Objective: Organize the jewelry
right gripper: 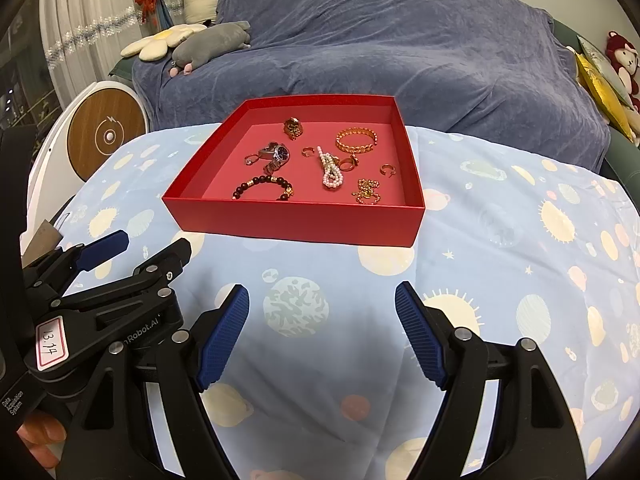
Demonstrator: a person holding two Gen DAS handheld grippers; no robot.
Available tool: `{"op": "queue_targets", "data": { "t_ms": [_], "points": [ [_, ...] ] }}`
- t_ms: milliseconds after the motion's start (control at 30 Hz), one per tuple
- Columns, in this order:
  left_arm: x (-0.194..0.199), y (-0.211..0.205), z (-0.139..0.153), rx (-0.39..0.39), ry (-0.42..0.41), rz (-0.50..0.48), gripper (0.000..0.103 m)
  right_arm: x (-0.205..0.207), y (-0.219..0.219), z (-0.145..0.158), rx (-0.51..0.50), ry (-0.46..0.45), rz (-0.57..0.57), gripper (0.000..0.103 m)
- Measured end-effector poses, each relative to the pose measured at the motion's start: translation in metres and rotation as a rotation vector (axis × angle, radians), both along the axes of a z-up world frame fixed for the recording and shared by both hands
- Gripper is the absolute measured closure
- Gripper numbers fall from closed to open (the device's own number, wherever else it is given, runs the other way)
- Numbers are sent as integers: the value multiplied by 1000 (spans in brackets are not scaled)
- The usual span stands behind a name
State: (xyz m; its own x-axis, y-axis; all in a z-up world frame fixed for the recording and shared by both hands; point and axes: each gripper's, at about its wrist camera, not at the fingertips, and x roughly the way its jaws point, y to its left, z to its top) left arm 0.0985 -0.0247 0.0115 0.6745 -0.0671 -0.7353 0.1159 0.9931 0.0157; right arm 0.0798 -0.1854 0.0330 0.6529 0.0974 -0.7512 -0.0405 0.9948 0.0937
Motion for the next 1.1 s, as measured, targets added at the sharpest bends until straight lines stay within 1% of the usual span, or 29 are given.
{"op": "queue_targets", "data": {
  "t_ms": [267,600,800,1100],
  "points": [
    [-1,2,0,3,2,10,33,0,0,0,10,-2,-5,29],
    [-3,2,1,8,-4,16,33,-2,3,2,-8,-16,-6,29],
    [-4,2,3,0,-6,19,33,-3,2,3,-17,-27,-14,24],
    [-2,4,2,-1,3,23,33,-2,1,3,-19,-27,-12,24]
  ]
}}
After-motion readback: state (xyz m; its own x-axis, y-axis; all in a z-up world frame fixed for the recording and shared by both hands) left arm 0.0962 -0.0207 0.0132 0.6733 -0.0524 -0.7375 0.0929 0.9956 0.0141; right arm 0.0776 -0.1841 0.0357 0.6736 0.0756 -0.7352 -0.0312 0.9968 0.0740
